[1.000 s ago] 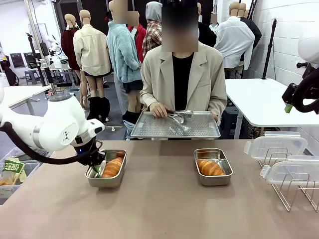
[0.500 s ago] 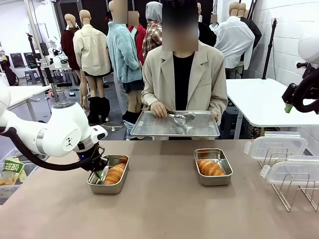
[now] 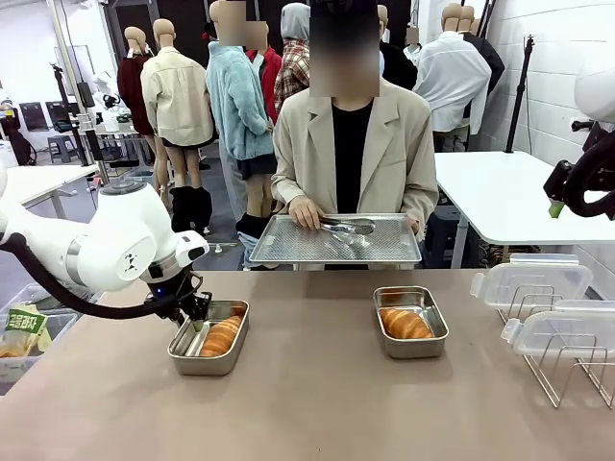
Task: Place the bread in airtight containers.
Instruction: Pick up one Airtight Container lid and hand it to the human.
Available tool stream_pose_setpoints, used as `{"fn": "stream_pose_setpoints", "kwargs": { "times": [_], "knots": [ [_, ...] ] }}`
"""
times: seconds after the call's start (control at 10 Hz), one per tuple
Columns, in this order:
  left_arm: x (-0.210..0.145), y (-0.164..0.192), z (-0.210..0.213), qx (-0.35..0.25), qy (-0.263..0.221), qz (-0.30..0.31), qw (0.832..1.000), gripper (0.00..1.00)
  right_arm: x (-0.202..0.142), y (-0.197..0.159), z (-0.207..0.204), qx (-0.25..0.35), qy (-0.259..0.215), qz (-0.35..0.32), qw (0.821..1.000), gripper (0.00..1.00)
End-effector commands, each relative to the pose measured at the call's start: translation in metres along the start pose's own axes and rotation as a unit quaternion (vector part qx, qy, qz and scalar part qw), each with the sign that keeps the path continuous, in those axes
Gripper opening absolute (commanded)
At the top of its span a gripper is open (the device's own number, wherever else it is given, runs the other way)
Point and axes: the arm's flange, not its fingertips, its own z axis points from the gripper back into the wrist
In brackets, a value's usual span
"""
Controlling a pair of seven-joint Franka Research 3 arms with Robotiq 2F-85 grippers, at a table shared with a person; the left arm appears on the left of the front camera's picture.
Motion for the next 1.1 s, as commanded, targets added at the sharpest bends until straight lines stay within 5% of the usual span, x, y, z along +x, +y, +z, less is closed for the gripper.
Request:
{"fn": "stream_pose_setpoints", "kwargs": {
  "times": [0.0, 0.5, 1.0],
  "knots": [
    [-0.003, 0.002, 0.054, 0.028, -0.016, -0.031, 0.999, 1.0, -0.001, 0.001, 0.001, -0.006, 0.001, -0.005, 1.0, 1.0],
    [-0.001, 0.092, 0.144, 0.008, 0.011, -0.021, 1.0, 1.0, -0.001, 0.001, 0.001, -0.006, 0.001, -0.005, 1.0, 1.0],
    [-0.024, 0.172, 0.158, -0.028, 0.008, 0.025, 0.999, 1.0, -0.001, 0.001, 0.001, -0.006, 0.001, -0.005, 1.0, 1.0]
  ]
}}
